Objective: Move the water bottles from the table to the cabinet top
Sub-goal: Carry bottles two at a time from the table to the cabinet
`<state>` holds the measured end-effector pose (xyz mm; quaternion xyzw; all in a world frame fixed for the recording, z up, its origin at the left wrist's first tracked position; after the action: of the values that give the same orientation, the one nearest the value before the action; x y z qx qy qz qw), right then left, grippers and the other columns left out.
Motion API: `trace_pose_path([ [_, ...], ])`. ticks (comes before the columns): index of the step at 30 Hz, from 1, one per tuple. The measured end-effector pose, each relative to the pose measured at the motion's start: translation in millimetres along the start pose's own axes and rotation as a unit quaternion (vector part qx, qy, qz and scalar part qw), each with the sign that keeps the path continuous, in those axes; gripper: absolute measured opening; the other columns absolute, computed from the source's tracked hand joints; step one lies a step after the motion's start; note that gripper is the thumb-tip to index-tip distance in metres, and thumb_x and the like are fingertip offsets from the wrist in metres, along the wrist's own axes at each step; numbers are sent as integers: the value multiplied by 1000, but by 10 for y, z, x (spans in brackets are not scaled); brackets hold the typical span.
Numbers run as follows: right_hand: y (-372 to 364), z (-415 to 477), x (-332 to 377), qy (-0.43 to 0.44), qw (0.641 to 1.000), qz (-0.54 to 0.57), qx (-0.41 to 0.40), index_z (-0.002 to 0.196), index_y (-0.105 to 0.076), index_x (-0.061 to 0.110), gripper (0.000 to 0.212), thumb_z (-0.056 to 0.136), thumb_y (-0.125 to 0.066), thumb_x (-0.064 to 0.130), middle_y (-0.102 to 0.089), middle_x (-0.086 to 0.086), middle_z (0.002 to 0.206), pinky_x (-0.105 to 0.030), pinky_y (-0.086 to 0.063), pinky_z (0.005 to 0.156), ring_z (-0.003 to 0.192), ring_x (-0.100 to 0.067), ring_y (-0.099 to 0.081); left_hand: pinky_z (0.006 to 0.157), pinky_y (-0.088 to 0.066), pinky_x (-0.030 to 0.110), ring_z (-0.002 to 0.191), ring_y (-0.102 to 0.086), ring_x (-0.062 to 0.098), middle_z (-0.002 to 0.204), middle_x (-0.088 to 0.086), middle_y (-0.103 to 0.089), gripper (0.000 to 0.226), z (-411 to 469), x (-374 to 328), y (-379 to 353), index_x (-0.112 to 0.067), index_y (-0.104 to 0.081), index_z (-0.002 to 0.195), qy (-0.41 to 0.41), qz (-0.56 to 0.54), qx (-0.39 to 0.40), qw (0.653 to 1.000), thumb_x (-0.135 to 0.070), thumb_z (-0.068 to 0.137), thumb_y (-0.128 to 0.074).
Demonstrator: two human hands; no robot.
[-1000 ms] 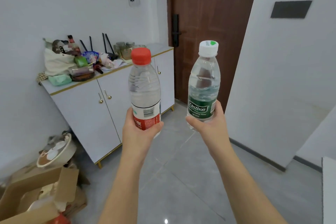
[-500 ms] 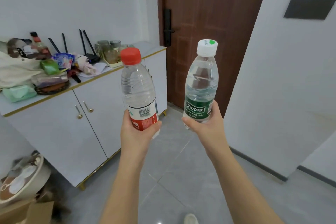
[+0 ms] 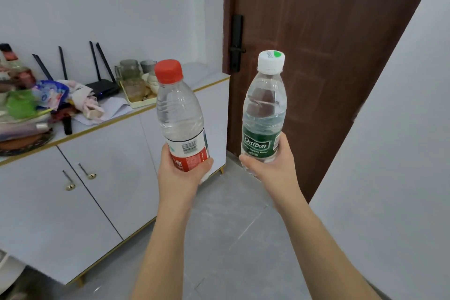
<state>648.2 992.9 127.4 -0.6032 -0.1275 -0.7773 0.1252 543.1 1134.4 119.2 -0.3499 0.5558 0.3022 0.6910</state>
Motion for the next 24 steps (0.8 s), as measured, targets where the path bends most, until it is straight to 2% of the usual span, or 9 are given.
trace_pose_path([
  [4,32,482,-221,-12,1000,5,7,122,-54,22,65,68,-83,1,-69,5,104,-50,-58,85,93,-12,-68,75,-56,38,88,-68,15,97,-6,-70,55,383,106,-281,-34,-56,98,3,0,-1,1000,2,66,-82],
  [8,-9,1006,-393,-20,1000,1,4,124,-54,22,65,68,-83,2,-69,6,105,-39,-58,86,94,-9,-68,66,-53,27,84,-67,10,93,-10,-69,55,830,231,-567,-35,-56,96,4,9,9,1000,-2,63,-85],
  [11,-77,1436,-538,-27,1000,0,4,123,-54,24,65,68,-84,5,-70,7,106,-44,-57,89,96,-10,-68,69,-54,31,88,-67,14,98,-6,-69,57,1232,358,-781,-36,-56,99,4,12,19,1000,-2,64,-85],
  [15,-237,2108,-731,-27,1000,-5,-5,123,-53,23,67,67,-84,3,-69,7,107,-46,-57,90,97,-10,-68,70,-53,29,90,-68,13,100,-7,-70,56,1905,548,-1081,-35,-56,101,5,5,38,999,0,67,-82],
  [21,-547,3211,-875,-29,999,-1,-21,126,-52,19,70,66,-84,1,-69,2,109,-50,-57,88,98,-14,-69,79,-56,35,99,-66,18,109,-3,-68,64,3063,614,-1458,-28,-55,118,6,1,67,998,-1,67,-83],
  [24,-713,3688,-925,-25,999,6,-27,128,-51,20,72,66,-84,4,-68,4,111,-49,-57,90,101,-13,-68,66,-54,23,94,-66,15,106,-5,-69,61,3570,604,-1600,-33,-55,113,0,4,71,997,-4,68,-83],
])
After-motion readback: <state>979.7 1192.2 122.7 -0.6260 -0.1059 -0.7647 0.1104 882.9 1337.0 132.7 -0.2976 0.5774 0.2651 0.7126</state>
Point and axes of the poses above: each hand's wrist, its own z-axis towards the middle knuckle, its own y-axis out of the back of the hand, x = y × z, the point moved 1 cm from there along z, towards the middle knuckle
